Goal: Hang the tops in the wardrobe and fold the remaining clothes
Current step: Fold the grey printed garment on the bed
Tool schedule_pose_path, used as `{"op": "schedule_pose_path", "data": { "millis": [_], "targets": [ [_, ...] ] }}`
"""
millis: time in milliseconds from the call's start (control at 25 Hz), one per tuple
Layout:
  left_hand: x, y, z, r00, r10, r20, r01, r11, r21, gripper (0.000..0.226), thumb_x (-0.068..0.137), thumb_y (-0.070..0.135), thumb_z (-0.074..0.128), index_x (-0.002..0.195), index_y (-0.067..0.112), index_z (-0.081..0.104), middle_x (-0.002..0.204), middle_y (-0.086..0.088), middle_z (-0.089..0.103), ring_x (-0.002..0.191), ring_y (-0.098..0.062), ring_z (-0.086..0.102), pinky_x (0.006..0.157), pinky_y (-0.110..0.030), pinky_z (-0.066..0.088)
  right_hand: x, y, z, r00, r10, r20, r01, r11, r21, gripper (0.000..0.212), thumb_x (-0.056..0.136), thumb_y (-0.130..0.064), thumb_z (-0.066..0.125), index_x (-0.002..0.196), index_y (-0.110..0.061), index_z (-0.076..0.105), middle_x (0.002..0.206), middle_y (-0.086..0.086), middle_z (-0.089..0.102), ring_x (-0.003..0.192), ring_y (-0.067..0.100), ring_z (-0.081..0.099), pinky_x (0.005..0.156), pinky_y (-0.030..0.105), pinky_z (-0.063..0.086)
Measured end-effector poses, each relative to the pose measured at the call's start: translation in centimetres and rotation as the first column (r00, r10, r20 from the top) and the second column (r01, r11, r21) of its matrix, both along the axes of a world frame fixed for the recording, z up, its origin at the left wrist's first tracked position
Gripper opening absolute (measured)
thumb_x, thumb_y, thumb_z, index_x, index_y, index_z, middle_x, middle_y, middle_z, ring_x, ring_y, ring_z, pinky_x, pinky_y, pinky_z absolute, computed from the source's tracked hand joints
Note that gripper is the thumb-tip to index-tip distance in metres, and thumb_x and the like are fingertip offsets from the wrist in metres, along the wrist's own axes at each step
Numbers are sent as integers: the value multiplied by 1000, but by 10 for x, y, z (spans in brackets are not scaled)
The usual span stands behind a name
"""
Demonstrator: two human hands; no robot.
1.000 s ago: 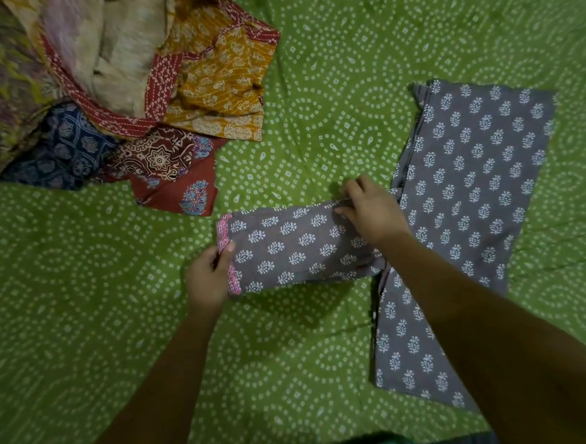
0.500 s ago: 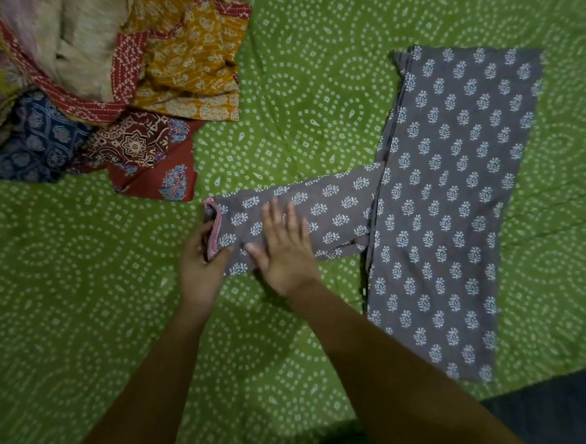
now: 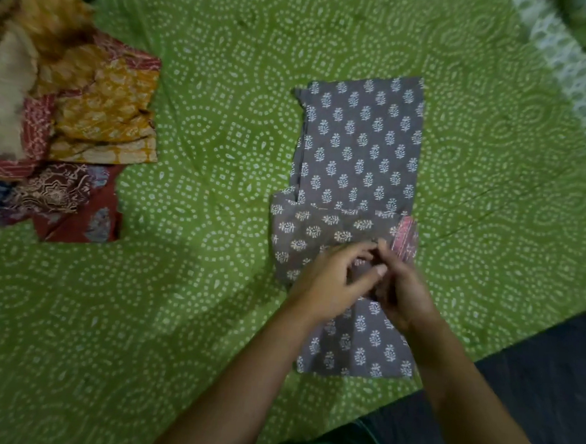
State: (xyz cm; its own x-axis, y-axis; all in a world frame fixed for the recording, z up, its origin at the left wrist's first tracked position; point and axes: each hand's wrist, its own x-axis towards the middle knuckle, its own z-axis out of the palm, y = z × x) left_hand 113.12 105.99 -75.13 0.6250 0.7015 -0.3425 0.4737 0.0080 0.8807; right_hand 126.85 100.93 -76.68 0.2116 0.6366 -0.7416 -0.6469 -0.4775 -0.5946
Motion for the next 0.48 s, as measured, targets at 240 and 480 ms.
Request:
{"op": "schedule_pose_path", "data": {
  "millis": [240,480],
  "targets": [
    [-8,-7,-88,750,41,-660,357,814,457,63,99,50,26,150,14,22,157,0,22,146,-21,19,119,-38,13,24,-62,-42,959,-121,256,205,921,-332,36,89,-19,62,56,-8,52,39,4,45,32,15,40,37,17,31],
    [-14,4,-115,600,-54,-798,576,721,384,87,89,70,-4,153,12,3,161,-4,-2,148,-23,-2,119,-45,-4,27,-69,-44,931,26,364,167,857,-488,11,83,-11,70,93,-12,68,79,6,71,68,21,66,63,31,53]
  ]
}}
